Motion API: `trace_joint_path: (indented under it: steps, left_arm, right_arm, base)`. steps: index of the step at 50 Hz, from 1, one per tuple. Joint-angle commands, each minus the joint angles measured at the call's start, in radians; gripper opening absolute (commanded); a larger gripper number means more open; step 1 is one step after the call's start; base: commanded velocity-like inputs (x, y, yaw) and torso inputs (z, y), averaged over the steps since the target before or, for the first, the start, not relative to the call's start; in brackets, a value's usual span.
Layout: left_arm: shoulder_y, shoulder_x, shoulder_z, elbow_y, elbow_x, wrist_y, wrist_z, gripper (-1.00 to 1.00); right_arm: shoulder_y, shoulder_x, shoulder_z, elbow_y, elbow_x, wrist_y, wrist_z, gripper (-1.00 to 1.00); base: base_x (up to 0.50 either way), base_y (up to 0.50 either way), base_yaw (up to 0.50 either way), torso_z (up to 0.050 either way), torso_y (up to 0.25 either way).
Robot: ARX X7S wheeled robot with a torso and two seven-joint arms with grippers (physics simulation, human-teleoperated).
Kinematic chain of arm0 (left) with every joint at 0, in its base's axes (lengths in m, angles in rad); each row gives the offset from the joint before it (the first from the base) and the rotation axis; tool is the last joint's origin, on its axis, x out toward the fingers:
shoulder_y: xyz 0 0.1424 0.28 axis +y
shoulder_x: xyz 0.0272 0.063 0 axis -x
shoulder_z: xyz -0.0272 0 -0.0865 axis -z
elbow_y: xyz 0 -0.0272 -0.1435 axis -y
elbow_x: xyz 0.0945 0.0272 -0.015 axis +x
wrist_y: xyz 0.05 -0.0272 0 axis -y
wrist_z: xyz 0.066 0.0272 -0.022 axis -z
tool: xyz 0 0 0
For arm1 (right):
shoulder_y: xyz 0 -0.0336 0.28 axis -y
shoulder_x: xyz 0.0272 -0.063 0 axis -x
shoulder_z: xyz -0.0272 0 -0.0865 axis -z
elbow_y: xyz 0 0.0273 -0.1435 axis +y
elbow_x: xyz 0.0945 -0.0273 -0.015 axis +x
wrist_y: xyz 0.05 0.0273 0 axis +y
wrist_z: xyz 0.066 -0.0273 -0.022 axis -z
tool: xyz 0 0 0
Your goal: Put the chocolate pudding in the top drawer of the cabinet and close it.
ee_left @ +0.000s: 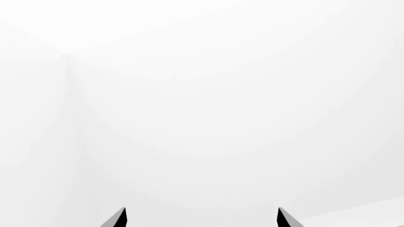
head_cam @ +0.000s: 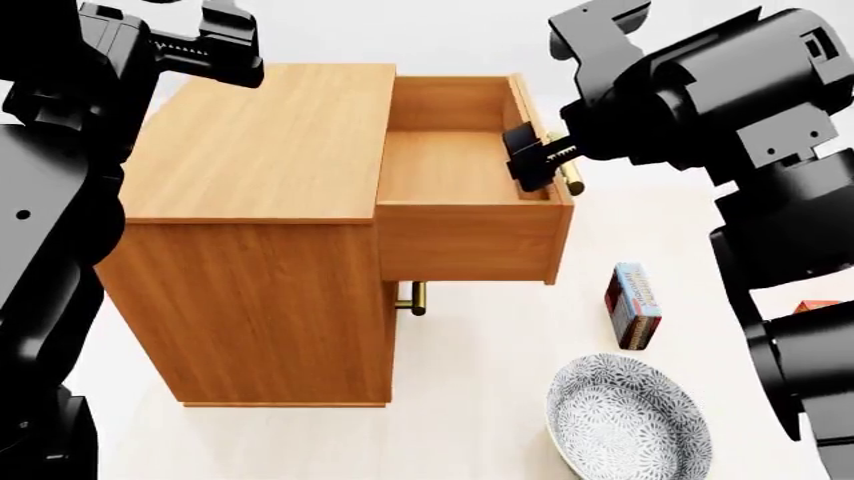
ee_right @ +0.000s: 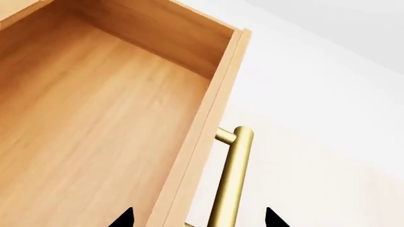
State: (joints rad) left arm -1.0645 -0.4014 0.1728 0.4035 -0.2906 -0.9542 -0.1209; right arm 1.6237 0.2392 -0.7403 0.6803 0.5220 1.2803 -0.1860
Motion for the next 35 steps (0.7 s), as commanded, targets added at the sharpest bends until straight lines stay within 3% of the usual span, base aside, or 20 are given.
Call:
trace_joint_path:
  steps: [1,35]
  left_arm:
    - [0.000,-0.002,0.003,0.000,-0.001,0.002,-0.001,1.00]
    - [0.000,-0.009,0.009,-0.002,-0.008,0.013,-0.002,1.00]
  right_arm:
    - [-0.053,0.054,-0.012,-0.036,0.024,0.051,0.020,1.00]
    - [-0.019,0.149,0.014,-0.119,0.042,0.134,0.062,1.00]
  base:
    - [0.00,0.00,0.00,0.000,0.000]
    - [0.00,0.00,0.00,0.000,0.000]
